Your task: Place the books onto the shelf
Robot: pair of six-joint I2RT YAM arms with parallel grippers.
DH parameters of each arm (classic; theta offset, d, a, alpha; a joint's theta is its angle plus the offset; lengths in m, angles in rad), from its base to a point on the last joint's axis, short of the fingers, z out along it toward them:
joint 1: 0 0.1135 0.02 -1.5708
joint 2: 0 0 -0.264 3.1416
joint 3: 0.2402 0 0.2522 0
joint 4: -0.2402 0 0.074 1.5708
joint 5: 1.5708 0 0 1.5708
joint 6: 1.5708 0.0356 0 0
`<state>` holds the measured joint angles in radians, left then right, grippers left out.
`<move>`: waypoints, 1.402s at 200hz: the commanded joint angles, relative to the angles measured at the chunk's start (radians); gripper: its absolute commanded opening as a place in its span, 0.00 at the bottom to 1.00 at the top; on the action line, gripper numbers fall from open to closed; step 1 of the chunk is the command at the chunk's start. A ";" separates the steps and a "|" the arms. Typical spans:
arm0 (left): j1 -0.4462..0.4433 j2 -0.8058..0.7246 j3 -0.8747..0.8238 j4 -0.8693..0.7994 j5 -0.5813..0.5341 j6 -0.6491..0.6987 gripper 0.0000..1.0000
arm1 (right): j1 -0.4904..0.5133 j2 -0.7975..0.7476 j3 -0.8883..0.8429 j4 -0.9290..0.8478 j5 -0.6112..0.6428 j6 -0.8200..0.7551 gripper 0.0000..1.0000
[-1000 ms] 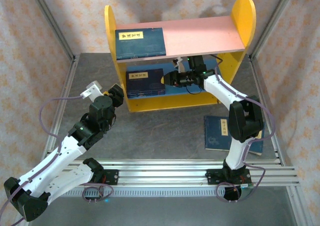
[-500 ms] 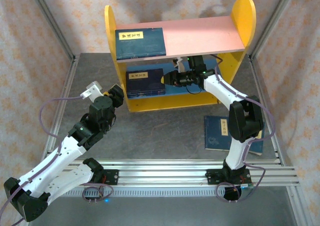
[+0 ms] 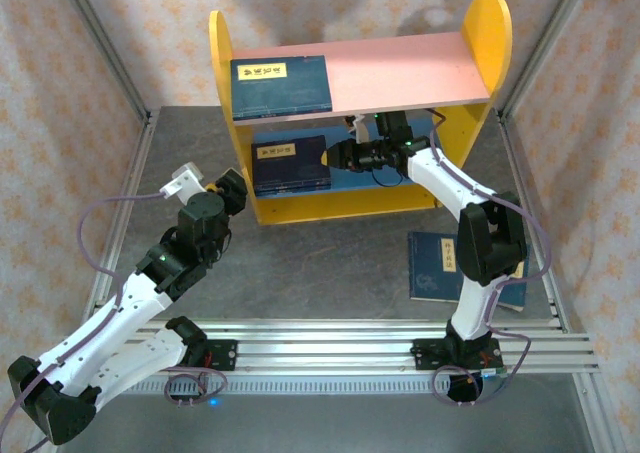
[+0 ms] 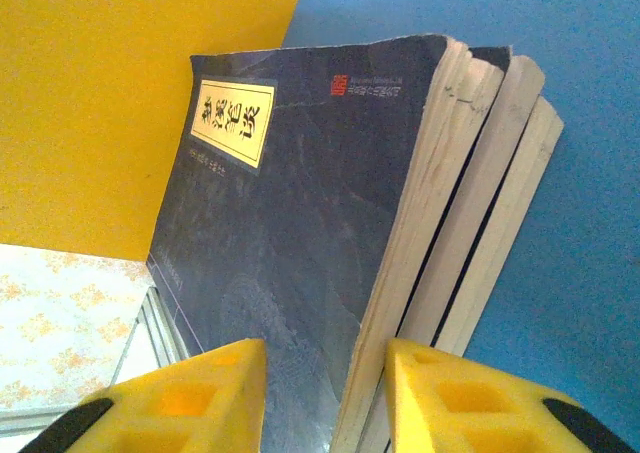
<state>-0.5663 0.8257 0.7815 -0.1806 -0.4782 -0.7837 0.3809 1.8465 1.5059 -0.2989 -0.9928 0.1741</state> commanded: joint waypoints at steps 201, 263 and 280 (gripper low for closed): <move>0.015 -0.018 -0.003 -0.020 0.009 0.008 0.60 | 0.015 -0.087 -0.061 -0.010 0.032 -0.036 0.38; 0.016 -0.020 -0.007 -0.020 0.009 0.003 0.60 | 0.027 -0.069 -0.042 -0.006 0.012 -0.035 0.38; 0.016 -0.022 -0.008 -0.020 0.009 0.003 0.60 | 0.027 -0.067 -0.035 -0.006 0.009 -0.035 0.38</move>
<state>-0.5610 0.8192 0.7815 -0.1806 -0.4706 -0.7837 0.3996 1.7840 1.4475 -0.3176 -0.9630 0.1524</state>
